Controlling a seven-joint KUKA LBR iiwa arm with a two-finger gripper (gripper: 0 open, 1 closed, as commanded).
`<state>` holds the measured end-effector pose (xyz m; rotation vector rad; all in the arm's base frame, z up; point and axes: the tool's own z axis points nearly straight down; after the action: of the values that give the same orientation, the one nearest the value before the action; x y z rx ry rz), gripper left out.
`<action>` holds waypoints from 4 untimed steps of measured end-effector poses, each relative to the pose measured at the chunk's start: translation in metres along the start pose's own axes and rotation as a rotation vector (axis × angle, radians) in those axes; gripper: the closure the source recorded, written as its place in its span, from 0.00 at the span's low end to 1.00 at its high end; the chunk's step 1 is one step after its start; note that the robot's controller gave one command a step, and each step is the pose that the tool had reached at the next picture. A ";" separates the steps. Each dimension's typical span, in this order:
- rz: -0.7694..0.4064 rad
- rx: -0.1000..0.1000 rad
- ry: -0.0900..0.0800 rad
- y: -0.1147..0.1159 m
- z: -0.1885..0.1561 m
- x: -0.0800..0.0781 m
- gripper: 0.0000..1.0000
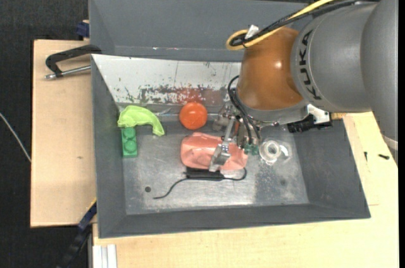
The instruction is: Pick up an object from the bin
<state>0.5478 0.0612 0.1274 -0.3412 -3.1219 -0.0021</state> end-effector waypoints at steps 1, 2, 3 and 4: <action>0.116 -0.002 -0.001 0.000 0.054 0.000 0.00; 0.215 -0.002 0.001 -0.001 0.051 0.003 1.00; 0.215 -0.002 0.001 -0.001 0.051 0.003 1.00; 0.216 -0.001 0.003 -0.001 0.047 0.005 1.00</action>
Offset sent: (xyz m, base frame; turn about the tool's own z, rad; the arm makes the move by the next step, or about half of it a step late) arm -0.0061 -0.0021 -0.0574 0.2214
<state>0.5426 0.0611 0.0803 -0.6755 -3.0644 -0.0036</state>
